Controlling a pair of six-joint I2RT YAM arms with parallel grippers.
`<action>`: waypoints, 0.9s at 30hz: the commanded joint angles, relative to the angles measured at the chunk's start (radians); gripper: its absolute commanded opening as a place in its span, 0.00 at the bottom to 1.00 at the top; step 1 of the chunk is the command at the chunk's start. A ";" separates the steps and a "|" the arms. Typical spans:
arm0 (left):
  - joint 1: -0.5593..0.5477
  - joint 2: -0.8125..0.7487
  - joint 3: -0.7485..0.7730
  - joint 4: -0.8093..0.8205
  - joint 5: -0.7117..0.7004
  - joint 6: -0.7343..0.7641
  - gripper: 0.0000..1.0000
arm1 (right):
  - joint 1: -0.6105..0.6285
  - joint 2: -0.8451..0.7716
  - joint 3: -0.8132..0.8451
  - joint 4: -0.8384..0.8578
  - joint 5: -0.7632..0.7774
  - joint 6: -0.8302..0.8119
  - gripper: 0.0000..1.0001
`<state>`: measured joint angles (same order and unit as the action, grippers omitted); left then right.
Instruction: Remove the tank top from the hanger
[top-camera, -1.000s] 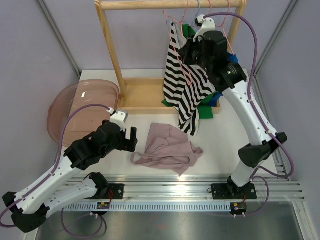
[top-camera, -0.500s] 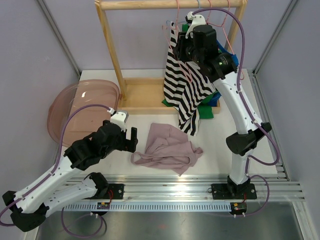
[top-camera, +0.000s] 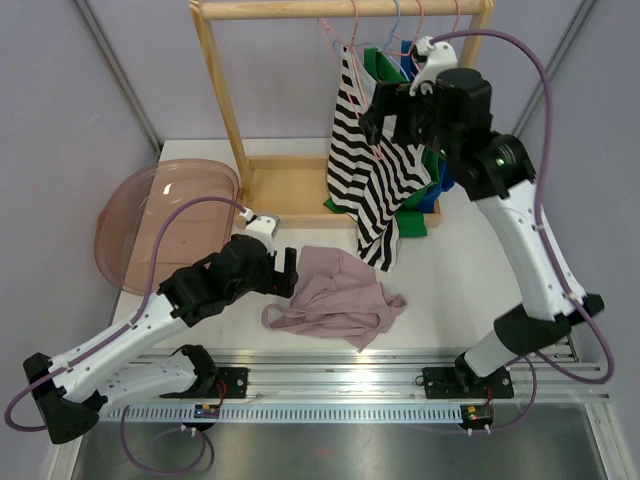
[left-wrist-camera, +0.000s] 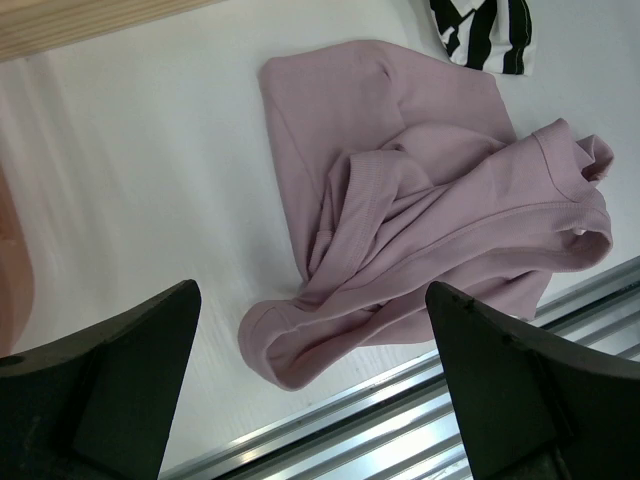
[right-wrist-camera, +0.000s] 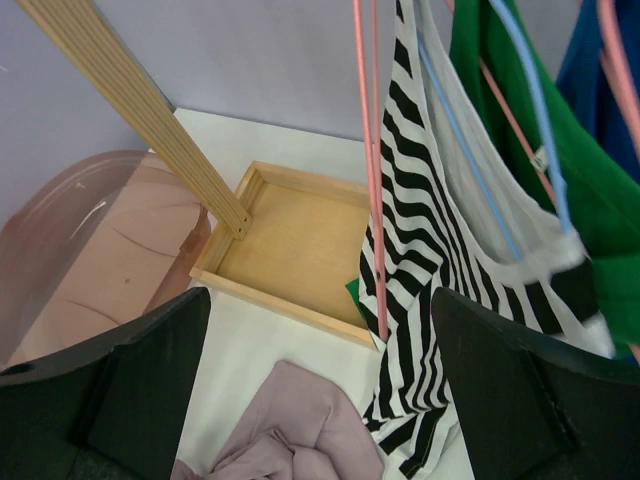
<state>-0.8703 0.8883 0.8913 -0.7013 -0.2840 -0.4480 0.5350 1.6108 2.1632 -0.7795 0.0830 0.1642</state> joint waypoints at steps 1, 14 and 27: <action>-0.024 0.055 0.044 0.137 0.032 -0.021 0.99 | 0.008 -0.185 -0.112 0.034 -0.017 -0.006 1.00; -0.139 0.443 0.123 0.287 0.063 -0.015 0.99 | 0.008 -0.753 -0.701 0.052 -0.187 0.067 1.00; -0.190 0.739 0.118 0.399 0.077 -0.031 0.99 | 0.008 -0.858 -0.850 -0.004 -0.178 0.078 1.00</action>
<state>-1.0534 1.6077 0.9943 -0.3878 -0.2047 -0.4633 0.5369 0.7662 1.3224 -0.7998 -0.0731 0.2272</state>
